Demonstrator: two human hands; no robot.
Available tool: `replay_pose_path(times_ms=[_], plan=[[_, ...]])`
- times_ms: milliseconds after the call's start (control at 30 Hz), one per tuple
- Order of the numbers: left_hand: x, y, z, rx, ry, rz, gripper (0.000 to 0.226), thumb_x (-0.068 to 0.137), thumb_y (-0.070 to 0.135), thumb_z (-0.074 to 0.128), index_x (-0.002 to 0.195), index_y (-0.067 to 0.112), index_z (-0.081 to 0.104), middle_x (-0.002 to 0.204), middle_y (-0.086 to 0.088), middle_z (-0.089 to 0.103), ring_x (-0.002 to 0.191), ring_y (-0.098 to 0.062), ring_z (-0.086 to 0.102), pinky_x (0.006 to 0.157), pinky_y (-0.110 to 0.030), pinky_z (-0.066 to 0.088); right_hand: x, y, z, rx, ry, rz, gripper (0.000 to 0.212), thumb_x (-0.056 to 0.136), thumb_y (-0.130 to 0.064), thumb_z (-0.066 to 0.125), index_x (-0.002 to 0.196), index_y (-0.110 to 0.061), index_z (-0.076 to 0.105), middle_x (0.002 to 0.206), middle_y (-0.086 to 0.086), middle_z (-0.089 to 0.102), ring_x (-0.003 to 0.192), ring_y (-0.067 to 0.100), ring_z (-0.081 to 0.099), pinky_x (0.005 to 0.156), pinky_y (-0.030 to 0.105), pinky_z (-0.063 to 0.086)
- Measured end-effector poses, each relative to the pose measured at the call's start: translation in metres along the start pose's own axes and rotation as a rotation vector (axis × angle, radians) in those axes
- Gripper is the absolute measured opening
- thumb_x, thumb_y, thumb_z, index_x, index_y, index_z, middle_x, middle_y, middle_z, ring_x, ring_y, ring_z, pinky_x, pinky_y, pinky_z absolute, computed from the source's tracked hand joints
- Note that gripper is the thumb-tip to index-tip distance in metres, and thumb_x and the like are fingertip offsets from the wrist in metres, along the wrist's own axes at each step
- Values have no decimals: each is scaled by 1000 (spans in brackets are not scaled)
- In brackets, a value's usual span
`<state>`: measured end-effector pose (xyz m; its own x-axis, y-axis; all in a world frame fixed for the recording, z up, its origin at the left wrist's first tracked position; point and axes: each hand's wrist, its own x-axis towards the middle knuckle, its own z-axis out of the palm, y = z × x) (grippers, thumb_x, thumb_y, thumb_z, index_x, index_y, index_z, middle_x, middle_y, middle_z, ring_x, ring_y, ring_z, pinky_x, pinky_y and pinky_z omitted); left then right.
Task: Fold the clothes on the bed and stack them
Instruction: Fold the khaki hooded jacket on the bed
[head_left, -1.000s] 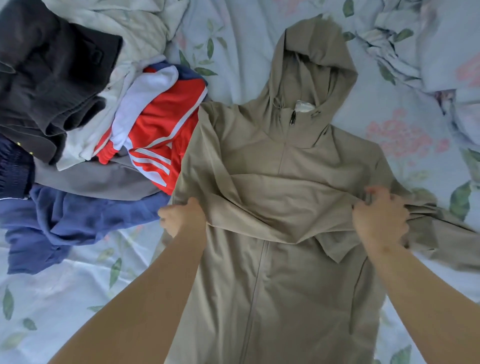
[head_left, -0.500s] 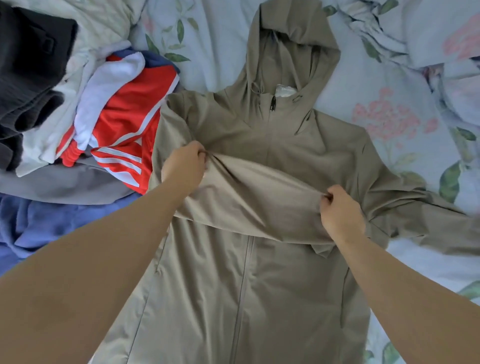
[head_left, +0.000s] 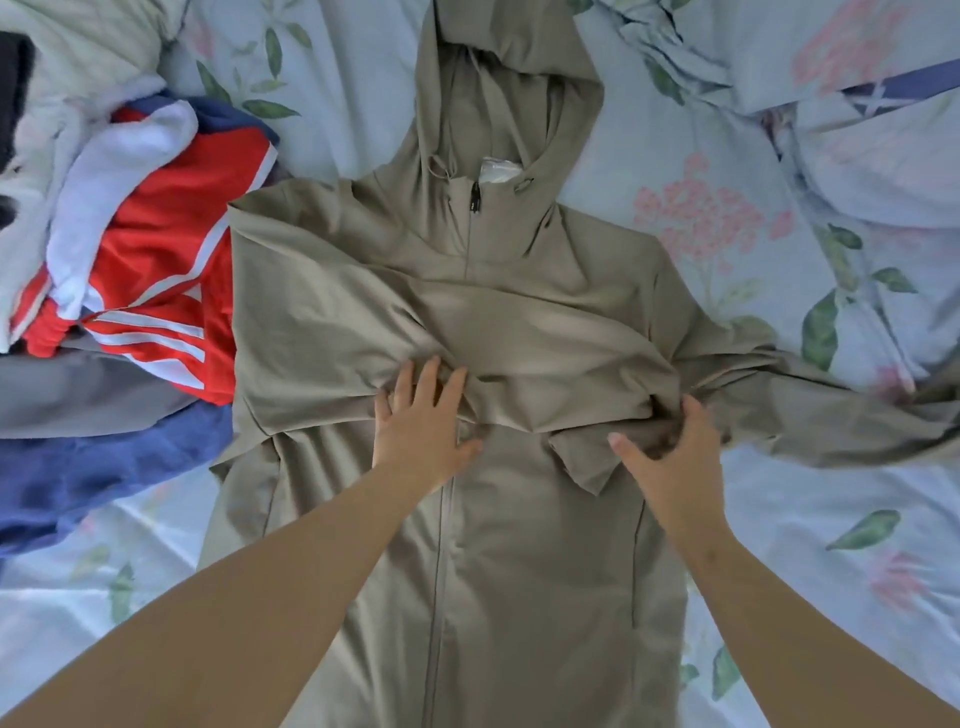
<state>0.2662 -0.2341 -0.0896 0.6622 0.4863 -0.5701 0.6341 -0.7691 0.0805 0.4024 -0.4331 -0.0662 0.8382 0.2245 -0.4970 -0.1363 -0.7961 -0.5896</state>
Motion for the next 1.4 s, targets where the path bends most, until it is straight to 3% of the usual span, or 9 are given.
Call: replay_pose_path(times_ms=[167, 300, 433, 533, 700, 833, 967, 1200, 1400], plan=[[-2, 5, 6, 53, 143, 110, 56, 88, 37, 59, 140, 30, 38, 153, -3, 22, 141, -28, 19, 109, -43, 23, 5, -4, -4, 156, 47, 96, 22, 92, -25, 56, 79, -8, 51, 66, 2, 49, 68, 21, 47, 57, 23, 36], [6, 4, 1, 0, 422, 147, 4, 79, 14, 64, 81, 16, 67, 100, -6, 64, 97, -33, 60, 79, -45, 45, 12, -23, -24, 291, 223, -10, 18, 95, -14, 44, 90, -10, 61, 57, 5, 53, 54, 7, 48, 57, 18, 40], [0, 8, -5, 77, 499, 230, 32, 82, 32, 41, 68, 19, 66, 80, 3, 66, 80, -26, 64, 77, -38, 45, 7, -22, -55, 256, 493, -49, 32, 96, -9, 37, 118, -16, 59, 79, -7, 63, 78, 20, 59, 73, 33, 47], [-6, 26, -8, -49, 462, 222, 49, 88, 45, 37, 58, 18, 64, 69, 3, 64, 71, -27, 61, 70, -35, 41, 5, -2, -59, 151, 410, 18, 45, 96, -8, 39, 139, -21, 40, 125, 1, 57, 104, 23, 55, 78, 29, 37], [9, 69, -15, -299, 255, 247, 31, 95, 35, 45, 109, 12, 63, 106, -9, 58, 99, -31, 57, 78, -38, 49, 24, 33, -41, 472, 389, 407, 42, 87, -6, 46, 126, -15, 38, 105, 11, 53, 89, 28, 52, 82, 40, 45], [28, 90, -18, -333, 49, 156, 56, 96, 32, 47, 146, 30, 23, 121, -7, 48, 107, -28, 52, 89, -42, 46, 39, 44, -45, 663, 493, 487, 55, 85, -3, 49, 136, -19, 34, 100, 8, 50, 81, 25, 52, 80, 37, 46], [52, 105, -19, -344, 75, 84, 64, 96, 32, 45, 149, 36, 8, 108, -9, 59, 98, -31, 57, 79, -40, 45, 58, 44, -60, 693, 409, 450, 46, 86, -18, 55, 130, -17, 44, 94, -4, 54, 80, 18, 53, 82, 34, 49], [70, 111, -32, -725, 283, 5, 7, 98, 16, 41, 97, 18, 48, 81, -5, 58, 82, -33, 60, 73, -39, 48, 60, 40, -89, 526, 437, 176, 6, 84, -16, 63, 89, -14, 60, 72, -7, 53, 68, 7, 49, 71, 23, 43], [60, 111, -53, -879, 468, -50, 21, 95, 11, 46, 115, 17, 45, 84, 0, 58, 75, -22, 55, 70, -30, 41, 56, 34, -129, 550, 671, 68, 25, 90, -5, 51, 111, -17, 58, 93, -6, 62, 79, -7, 57, 77, 11, 42]])
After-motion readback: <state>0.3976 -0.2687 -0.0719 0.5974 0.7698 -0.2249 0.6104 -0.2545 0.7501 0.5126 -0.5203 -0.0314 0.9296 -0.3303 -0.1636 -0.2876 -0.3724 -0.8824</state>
